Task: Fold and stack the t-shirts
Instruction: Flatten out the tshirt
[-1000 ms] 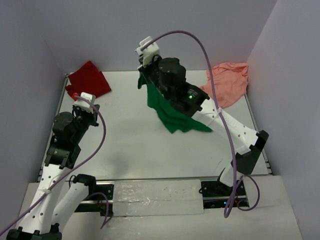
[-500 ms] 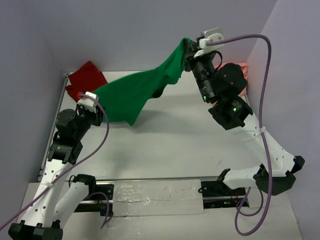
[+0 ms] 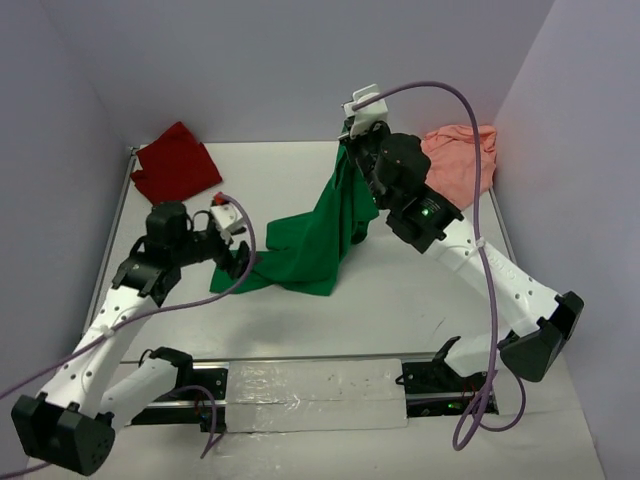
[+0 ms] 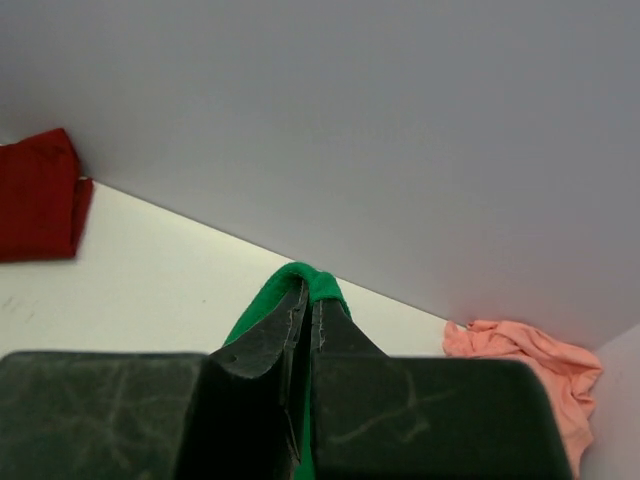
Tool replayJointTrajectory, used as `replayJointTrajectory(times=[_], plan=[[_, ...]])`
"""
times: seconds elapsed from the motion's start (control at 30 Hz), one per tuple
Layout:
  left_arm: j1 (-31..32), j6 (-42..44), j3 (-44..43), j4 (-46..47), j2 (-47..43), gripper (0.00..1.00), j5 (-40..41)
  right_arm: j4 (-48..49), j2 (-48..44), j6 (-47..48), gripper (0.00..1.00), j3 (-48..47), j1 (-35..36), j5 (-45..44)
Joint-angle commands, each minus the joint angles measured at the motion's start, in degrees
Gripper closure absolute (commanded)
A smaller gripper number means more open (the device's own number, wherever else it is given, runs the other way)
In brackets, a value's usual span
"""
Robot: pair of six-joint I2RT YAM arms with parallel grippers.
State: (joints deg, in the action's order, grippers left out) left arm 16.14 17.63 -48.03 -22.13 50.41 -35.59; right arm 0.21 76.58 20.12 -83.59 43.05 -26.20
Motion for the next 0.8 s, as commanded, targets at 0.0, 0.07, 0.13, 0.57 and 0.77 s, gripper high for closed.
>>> replayJointTrajectory(times=[0.0, 0.07, 0.13, 0.57, 0.77], plan=[[6.2, 4.3, -0.4, -1.8, 2.9, 0.11, -4.0, 2.2, 0.5, -2.2, 1.00, -0.1, -2.2, -0.5], [13.1, 3.9, 0.7, 0.7, 6.0, 0.11, 0.1, 2.3, 2.1, -2.4, 1.00, 0.4, -3.5, -1.0], [19.6, 3.6, 0.8, 2.3, 10.0, 0.11, 2.1, 2.5, 3.6, -2.1, 1.00, 0.1, -4.4, -2.4], [44.5, -2.5, 2.8, 23.8, 34.7, 0.09, 34.3, 0.1, 9.7, -4.0, 1.00, -2.4, -11.8, -1.1], [48.4, -5.9, -0.3, 29.4, 45.1, 0.09, 49.2, 0.1, 9.8, -3.8, 1.00, -1.3, -13.3, -0.8]])
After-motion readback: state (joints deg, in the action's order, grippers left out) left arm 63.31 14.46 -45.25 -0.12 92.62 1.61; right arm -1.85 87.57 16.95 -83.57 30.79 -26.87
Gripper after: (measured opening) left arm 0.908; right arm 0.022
